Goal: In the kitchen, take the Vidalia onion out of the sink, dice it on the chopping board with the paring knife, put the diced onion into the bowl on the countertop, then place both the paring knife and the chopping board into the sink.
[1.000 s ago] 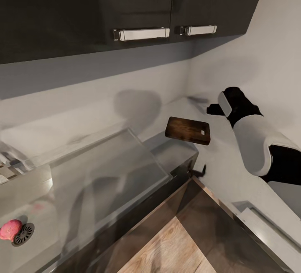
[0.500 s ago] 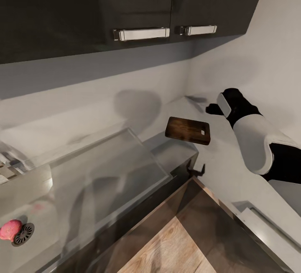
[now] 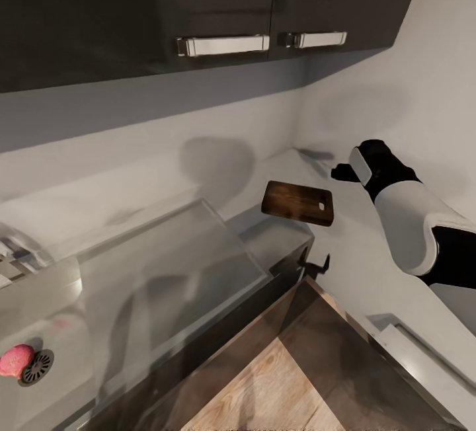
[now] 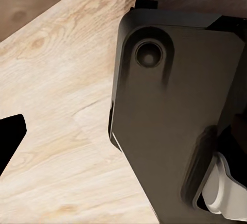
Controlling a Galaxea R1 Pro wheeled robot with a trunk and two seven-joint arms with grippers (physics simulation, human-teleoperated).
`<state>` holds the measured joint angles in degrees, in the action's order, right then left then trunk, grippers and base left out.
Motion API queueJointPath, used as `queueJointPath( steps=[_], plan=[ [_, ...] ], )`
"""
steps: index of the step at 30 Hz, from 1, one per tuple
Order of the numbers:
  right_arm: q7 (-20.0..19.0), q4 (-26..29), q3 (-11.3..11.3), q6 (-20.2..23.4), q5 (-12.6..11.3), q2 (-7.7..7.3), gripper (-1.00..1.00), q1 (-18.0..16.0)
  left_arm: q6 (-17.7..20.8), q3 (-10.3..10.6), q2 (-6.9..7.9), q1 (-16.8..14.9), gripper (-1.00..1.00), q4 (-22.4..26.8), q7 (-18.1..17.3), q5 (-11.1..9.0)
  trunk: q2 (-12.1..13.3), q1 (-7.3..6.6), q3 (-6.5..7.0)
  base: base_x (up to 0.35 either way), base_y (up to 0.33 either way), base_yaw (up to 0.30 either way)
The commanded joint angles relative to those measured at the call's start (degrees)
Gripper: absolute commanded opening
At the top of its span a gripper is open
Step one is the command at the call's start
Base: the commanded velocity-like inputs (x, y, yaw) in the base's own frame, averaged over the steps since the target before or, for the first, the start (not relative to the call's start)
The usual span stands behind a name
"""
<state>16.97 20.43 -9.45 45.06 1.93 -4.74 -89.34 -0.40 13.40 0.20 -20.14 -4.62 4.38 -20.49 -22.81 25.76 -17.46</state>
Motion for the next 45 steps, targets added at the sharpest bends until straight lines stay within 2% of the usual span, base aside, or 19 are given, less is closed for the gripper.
queueJointPath(
  steps=[1, 10, 28, 45],
  plan=[
    [0.08, 0.05, -0.36, 0.21, 0.18, 0.03, 1.00, -0.05, -0.04, 0.48, -0.03, -0.08, 1.00, -0.12, 0.04, -0.45, -0.11, 0.03, -0.19, 0.000, 0.000, 0.000],
    [0.03, -0.03, -0.31, 0.21, 0.08, -0.01, 1.00, 0.00, 0.04, 0.48, -0.14, -0.08, 1.00, -0.10, 0.18, -0.47, -0.11, 0.03, -0.94, 0.000, 0.000, 0.000],
    [0.18, -0.04, -0.30, 0.21, 0.26, 0.00, 1.00, 0.08, -0.04, 0.47, 0.01, -0.08, 1.00, -0.07, 0.26, -0.43, -0.11, 0.03, -0.99, 0.000, -0.003, 0.000],
    [0.16, -0.12, -0.30, 0.14, 0.27, 0.00, 1.00, 0.14, -0.02, 0.48, -0.43, -0.08, 1.00, -0.07, 0.19, -0.43, -0.11, 0.03, -0.99, 0.049, -0.216, 0.000]
  ],
)
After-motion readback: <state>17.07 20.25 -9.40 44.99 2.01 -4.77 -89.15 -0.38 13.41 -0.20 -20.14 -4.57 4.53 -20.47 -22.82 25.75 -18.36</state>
